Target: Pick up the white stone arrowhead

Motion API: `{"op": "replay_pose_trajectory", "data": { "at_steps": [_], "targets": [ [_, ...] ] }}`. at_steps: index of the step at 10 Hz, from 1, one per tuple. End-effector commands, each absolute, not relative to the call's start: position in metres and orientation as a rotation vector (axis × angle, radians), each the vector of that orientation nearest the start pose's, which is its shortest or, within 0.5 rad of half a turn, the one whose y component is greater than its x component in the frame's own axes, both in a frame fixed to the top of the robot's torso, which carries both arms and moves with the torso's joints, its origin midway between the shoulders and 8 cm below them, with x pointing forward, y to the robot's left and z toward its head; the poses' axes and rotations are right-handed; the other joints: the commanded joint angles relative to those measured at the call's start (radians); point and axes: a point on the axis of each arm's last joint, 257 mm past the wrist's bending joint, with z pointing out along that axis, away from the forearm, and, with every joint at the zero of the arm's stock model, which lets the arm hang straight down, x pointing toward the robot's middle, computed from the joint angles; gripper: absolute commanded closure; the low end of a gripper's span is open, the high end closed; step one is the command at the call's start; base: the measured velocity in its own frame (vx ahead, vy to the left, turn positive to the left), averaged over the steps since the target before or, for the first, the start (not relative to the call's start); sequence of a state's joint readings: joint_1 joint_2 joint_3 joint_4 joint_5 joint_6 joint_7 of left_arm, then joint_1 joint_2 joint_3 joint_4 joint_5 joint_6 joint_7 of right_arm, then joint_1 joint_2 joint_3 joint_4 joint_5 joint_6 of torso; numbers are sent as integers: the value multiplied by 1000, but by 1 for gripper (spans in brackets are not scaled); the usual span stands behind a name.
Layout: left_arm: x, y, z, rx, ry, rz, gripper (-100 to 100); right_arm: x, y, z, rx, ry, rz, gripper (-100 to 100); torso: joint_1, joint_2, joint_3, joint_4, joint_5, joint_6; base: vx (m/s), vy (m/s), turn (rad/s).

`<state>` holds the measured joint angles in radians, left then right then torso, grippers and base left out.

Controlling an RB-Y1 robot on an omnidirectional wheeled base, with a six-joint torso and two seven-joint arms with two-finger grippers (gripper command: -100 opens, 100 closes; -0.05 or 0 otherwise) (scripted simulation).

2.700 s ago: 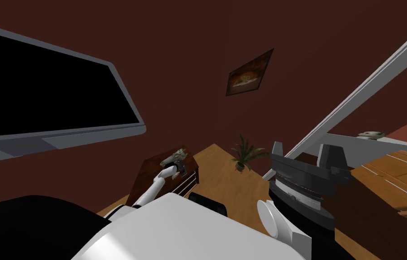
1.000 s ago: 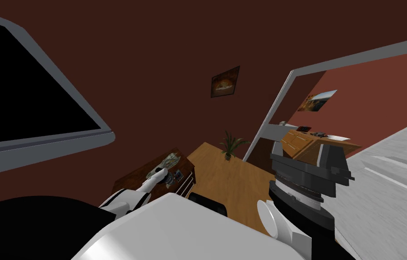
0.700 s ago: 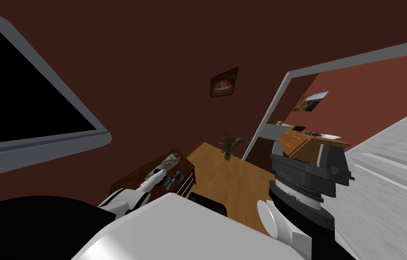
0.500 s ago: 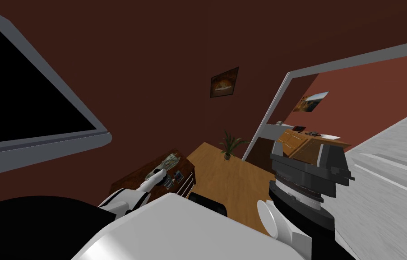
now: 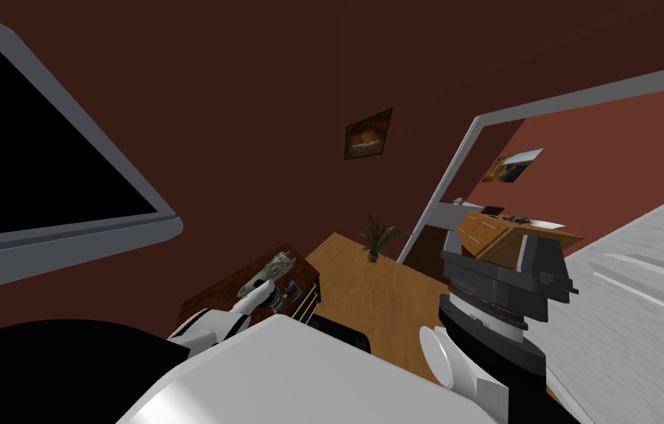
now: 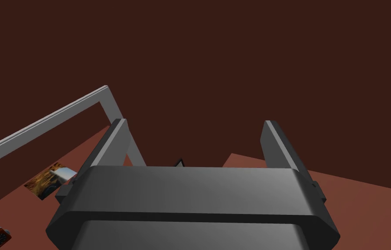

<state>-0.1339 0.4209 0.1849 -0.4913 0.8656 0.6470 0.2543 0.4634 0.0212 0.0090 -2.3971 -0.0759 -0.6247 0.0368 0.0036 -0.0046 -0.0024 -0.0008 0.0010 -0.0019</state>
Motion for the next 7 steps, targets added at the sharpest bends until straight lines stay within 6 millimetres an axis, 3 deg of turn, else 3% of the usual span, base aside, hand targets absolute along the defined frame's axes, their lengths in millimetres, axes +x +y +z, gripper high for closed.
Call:
{"op": "replay_pose_trajectory", "data": {
  "at_steps": [1, 5, 6, 7],
  "targets": [
    [251, 431, -612, -3032, 712, -384, 100, 291, -276, 104, 486, 360, 1386, 0, 0, 0, 0, 0, 0, 0, 3, 5, -1],
    [251, 430, -612, -3034, 711, -385, 100, 291, -276, 104, 486, 359, 1386, 0, 3, -1, -1, -1, 1, 0, 0, 0, 0],
    [251, 430, -612, -3034, 711, -385, 0, 291, -276, 104, 486, 359, 1386, 0, 3, -1, -1, -1, 1, 0, 0, 0, 0],
    [252, 437, -607, -3032, 710, -384, 100, 291, -276, 104, 486, 359, 1386, 0, 3, -2, -1, -1, 2, 0, -13, -26, -16]
  ]
}}
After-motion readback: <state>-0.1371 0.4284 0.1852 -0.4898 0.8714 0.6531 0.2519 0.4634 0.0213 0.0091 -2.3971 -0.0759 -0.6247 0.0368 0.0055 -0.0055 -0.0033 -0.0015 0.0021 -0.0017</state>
